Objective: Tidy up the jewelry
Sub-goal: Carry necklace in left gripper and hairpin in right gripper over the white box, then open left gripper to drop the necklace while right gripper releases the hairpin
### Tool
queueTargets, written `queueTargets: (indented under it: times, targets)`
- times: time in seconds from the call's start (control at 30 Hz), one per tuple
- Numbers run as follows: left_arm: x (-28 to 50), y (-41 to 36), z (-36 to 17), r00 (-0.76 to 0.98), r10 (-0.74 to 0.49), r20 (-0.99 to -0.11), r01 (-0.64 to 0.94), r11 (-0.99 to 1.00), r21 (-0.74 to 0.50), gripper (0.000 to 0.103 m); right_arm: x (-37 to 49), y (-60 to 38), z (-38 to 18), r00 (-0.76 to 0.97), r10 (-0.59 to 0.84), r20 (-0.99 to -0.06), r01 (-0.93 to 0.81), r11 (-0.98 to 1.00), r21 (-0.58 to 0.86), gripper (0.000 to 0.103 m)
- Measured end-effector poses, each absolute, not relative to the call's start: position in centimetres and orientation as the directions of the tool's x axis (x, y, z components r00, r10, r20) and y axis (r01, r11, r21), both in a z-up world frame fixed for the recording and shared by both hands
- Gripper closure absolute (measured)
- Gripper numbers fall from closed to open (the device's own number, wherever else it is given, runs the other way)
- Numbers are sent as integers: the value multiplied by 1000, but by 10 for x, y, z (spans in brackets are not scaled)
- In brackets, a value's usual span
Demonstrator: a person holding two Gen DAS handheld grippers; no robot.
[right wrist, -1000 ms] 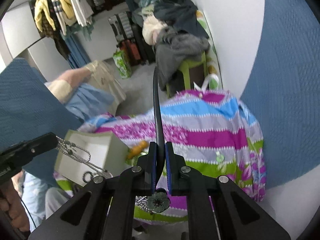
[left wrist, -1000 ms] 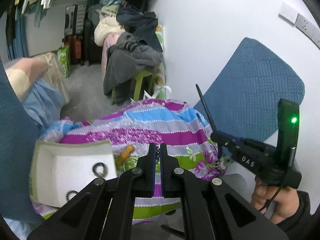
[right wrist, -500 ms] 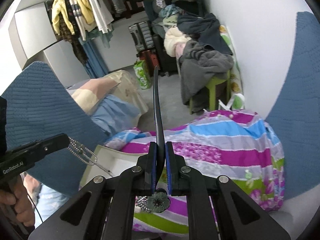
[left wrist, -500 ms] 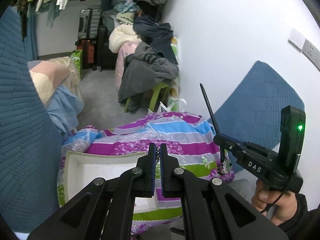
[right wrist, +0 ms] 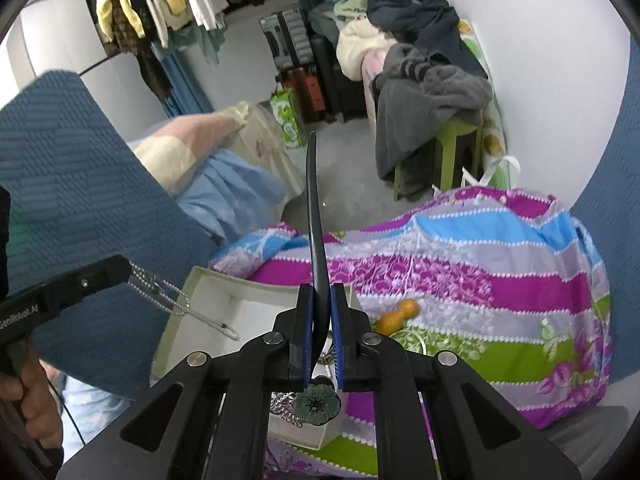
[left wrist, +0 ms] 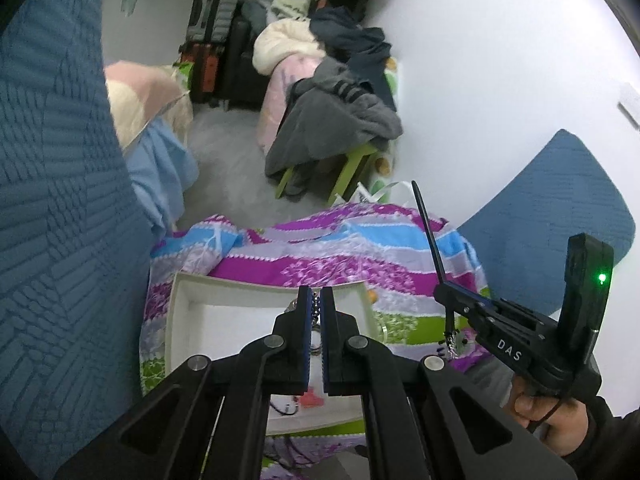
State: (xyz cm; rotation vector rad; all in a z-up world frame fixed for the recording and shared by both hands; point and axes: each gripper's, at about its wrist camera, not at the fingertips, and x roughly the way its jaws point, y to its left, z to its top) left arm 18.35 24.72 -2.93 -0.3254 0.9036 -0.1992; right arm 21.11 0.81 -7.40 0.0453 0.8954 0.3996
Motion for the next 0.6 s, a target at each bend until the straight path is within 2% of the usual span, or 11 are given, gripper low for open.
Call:
queueTargets:
  times: [0.43,0.6]
  targets:
    - [188,276,-108,509,-310,-803,-48,921,-387,101,199,46,-149,449,317,-835,-352,922,161,96]
    - [183,280,-129,481,-312,-820,-78,915,-395,102,191,53,-163,428,303,-851,-364,920,145,96]
